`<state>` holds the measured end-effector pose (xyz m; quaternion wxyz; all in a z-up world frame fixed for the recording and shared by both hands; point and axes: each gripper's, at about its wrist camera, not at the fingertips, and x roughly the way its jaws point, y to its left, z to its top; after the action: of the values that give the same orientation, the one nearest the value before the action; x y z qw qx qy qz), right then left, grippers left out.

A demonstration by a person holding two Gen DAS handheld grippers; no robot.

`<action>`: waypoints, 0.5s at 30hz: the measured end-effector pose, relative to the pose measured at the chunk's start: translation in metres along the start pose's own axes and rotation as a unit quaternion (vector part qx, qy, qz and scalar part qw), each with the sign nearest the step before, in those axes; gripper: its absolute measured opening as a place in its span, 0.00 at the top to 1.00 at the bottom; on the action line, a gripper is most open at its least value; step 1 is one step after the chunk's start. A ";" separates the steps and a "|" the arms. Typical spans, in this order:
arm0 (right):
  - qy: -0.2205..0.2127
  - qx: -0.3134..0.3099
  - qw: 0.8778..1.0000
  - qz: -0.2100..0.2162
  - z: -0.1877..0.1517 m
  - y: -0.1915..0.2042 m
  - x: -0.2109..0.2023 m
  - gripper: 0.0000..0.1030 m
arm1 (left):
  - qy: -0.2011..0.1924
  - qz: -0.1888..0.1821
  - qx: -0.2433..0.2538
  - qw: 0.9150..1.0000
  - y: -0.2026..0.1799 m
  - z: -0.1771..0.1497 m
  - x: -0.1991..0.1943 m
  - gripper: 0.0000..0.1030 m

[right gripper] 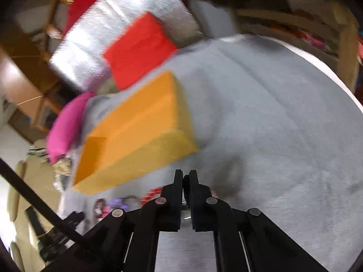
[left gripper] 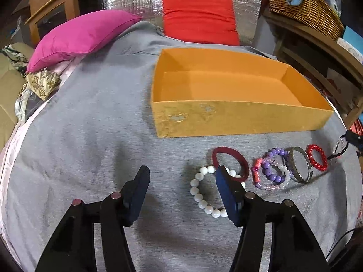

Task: Organize jewelry
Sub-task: 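Grasp the dark red bangle with the left gripper while the right gripper grasps the black hair tie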

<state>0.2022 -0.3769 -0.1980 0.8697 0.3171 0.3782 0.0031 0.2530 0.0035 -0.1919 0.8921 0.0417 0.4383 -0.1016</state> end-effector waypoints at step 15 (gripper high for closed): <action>-0.030 -0.070 0.988 0.136 -0.029 0.068 -0.010 0.94 | 0.028 -0.038 -0.023 0.999 0.025 0.001 0.016 0.40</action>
<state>0.1919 -0.3089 -0.1684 0.8921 0.3038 0.3047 0.1381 0.2687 0.0252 -0.2048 0.8756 0.0074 0.4668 -0.1244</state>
